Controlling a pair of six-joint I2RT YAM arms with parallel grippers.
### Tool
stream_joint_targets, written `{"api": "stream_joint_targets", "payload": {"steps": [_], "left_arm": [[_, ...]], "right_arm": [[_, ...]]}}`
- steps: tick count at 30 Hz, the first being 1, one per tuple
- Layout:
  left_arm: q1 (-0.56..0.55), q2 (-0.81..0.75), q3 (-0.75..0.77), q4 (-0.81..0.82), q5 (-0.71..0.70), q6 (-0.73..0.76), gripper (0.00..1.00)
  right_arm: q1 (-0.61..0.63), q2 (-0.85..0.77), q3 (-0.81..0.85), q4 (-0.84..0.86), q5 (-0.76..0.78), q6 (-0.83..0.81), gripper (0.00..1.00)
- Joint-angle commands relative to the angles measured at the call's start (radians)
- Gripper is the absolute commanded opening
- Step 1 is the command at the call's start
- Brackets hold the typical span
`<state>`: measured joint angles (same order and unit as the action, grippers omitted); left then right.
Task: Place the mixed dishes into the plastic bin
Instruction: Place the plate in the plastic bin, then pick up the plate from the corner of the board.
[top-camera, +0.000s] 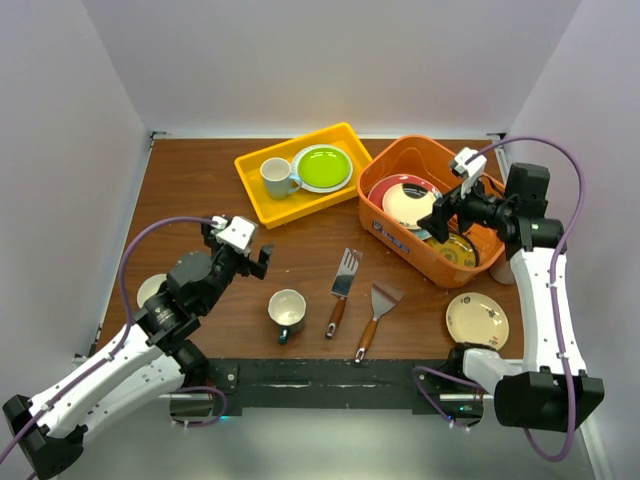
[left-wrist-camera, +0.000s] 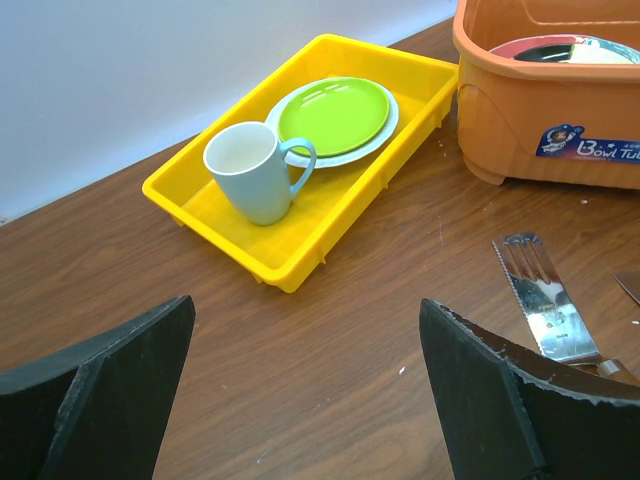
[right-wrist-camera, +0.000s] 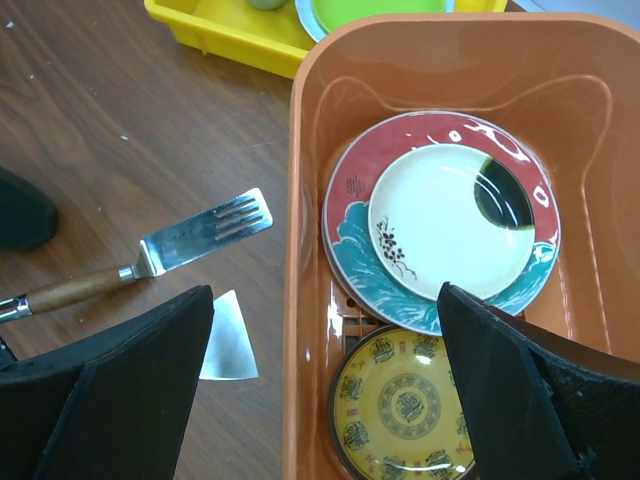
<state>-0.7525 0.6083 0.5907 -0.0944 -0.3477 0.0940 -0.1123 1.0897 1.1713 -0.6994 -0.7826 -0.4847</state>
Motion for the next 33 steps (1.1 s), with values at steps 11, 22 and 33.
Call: {"api": "stream_joint_targets", "payload": {"steps": [11,22,33], "left_arm": [[0.008,0.004,-0.014,0.042,0.007,0.012,1.0],[0.008,0.004,-0.014,0.042,0.009,0.013,1.0],[0.008,0.005,-0.014,0.042,0.012,0.012,1.0]], "right_arm": [[0.0,-0.053,0.011,-0.063,-0.079,-0.091,0.99],[0.0,-0.065,0.005,-0.087,-0.098,-0.112,0.99],[-0.001,-0.076,-0.007,-0.103,-0.096,-0.118,0.99]]}}
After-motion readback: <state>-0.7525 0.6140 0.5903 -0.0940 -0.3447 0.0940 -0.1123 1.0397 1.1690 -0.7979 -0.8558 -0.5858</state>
